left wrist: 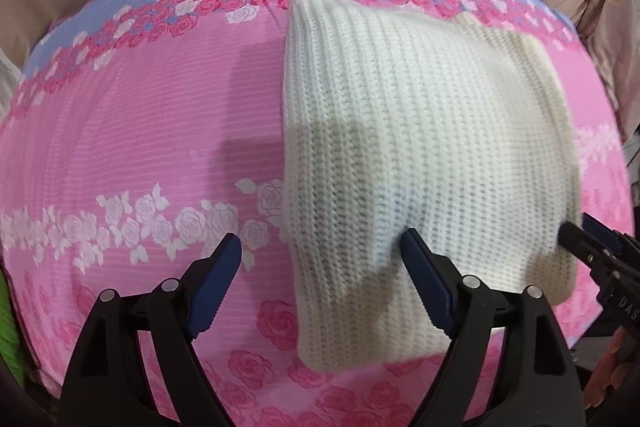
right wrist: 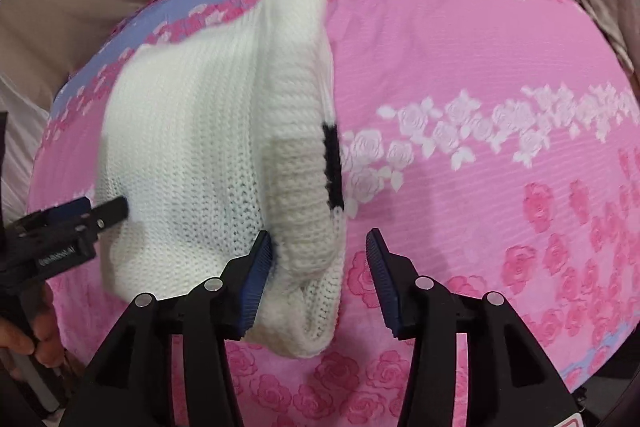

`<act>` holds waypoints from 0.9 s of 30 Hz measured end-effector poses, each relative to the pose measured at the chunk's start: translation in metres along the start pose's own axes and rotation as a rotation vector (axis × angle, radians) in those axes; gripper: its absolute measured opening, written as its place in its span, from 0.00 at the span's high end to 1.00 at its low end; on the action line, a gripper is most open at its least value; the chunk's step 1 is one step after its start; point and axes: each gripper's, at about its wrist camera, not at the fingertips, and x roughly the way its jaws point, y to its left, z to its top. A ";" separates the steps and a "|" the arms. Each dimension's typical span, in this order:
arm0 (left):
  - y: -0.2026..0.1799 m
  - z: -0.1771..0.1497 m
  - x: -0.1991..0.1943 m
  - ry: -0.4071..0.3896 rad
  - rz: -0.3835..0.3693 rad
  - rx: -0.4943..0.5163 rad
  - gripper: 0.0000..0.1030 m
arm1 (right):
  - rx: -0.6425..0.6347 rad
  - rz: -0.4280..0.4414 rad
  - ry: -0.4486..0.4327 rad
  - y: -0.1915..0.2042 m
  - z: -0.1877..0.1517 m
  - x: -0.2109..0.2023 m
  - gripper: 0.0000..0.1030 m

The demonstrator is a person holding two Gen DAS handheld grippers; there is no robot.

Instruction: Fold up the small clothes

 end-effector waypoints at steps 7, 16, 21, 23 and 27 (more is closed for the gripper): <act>0.009 0.010 0.012 0.026 -0.202 -0.141 0.16 | 0.107 0.129 0.005 -0.023 0.025 0.007 0.30; 0.033 0.025 0.054 -0.001 -0.405 -0.270 0.05 | 0.191 0.338 0.110 -0.021 0.049 0.071 0.14; 0.022 0.025 0.051 -0.026 -0.397 -0.207 0.16 | 0.126 0.338 0.069 -0.004 0.057 0.075 0.09; 0.020 0.028 0.048 -0.019 -0.402 -0.204 0.28 | 0.096 0.333 0.059 0.004 0.059 0.074 0.33; 0.023 0.037 0.030 0.004 -0.431 -0.205 0.54 | 0.166 0.391 0.062 0.004 0.063 0.068 0.62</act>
